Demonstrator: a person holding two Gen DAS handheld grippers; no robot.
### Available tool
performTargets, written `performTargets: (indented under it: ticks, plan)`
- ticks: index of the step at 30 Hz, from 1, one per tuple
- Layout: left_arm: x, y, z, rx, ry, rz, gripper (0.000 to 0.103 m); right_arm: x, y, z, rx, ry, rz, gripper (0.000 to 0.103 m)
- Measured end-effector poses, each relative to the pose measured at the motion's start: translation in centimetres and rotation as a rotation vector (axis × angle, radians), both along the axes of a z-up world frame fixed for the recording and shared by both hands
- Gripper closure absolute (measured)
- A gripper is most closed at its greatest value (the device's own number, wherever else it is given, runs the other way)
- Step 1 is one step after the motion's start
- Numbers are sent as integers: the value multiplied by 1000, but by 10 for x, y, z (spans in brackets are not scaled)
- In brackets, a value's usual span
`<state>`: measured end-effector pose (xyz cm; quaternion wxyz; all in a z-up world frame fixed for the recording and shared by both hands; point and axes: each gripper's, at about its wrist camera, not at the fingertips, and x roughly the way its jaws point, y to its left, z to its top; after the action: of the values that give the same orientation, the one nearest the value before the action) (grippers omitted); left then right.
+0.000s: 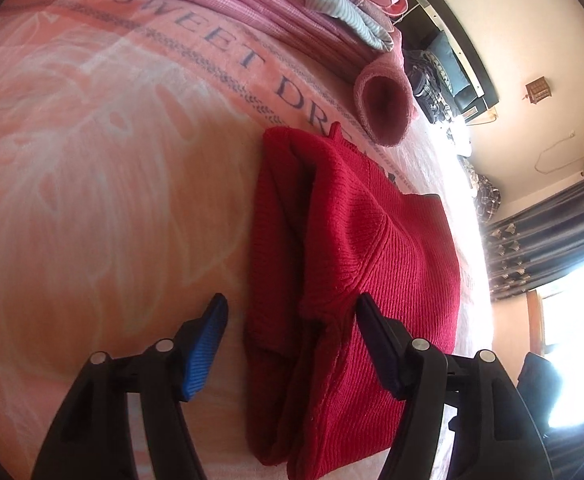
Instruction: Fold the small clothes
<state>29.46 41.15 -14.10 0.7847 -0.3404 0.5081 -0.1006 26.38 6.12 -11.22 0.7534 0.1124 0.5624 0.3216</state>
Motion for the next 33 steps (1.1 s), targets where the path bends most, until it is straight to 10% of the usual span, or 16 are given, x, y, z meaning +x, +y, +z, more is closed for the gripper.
performTargets:
  ticks: [17,33]
  plan:
    - [43,-29,-15,-152,8,-115,32,24,-16,-3,87,14,-90,39]
    - [43,-30,-25,-164,-50,-196,55,88,-3,-53,355,175,-145,28]
